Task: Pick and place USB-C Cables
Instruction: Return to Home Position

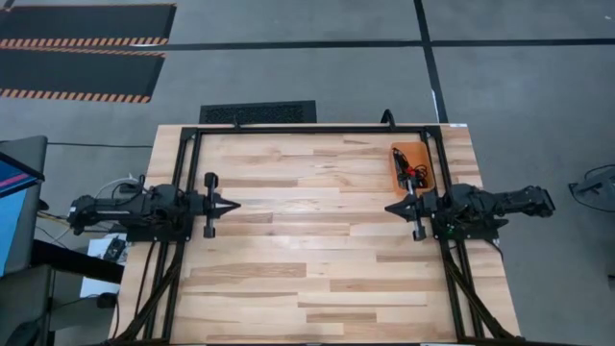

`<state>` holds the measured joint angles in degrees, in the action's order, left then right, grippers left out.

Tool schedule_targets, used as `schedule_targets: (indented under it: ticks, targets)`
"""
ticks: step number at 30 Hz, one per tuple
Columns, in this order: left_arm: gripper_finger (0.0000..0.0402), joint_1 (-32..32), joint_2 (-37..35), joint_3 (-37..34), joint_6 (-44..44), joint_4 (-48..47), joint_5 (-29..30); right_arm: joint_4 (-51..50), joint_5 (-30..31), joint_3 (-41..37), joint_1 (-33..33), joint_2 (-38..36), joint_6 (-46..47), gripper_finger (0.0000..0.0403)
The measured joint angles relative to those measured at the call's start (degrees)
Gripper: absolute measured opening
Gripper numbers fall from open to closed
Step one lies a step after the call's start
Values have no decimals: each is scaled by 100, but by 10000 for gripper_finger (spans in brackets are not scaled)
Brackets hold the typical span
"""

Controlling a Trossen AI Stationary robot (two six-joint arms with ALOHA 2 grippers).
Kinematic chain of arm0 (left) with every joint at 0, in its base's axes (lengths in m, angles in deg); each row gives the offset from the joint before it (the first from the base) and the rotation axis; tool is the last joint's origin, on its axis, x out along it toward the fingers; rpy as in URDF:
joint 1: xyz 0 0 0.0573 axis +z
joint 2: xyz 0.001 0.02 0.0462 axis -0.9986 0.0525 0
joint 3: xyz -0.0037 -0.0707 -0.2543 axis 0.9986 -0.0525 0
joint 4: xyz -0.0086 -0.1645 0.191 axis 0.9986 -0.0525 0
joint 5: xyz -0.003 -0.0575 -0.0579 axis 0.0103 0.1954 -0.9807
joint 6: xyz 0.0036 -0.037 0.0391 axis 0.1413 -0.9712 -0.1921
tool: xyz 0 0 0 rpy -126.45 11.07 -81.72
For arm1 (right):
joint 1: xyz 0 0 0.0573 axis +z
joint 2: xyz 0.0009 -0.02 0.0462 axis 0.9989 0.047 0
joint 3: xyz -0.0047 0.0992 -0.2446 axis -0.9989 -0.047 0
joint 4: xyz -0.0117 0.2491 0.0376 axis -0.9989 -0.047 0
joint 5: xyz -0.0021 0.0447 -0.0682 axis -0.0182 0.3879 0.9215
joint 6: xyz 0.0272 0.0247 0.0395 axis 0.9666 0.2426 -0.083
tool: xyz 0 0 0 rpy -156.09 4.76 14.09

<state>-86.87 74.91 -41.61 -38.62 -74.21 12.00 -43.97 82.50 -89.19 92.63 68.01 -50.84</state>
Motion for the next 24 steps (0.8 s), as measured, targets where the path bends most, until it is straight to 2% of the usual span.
schedule_targets:
  ticks: [24]
  targets:
    - [0,4,0,11,-261,-13,35,5,-6,-7,-72,0,3,33]
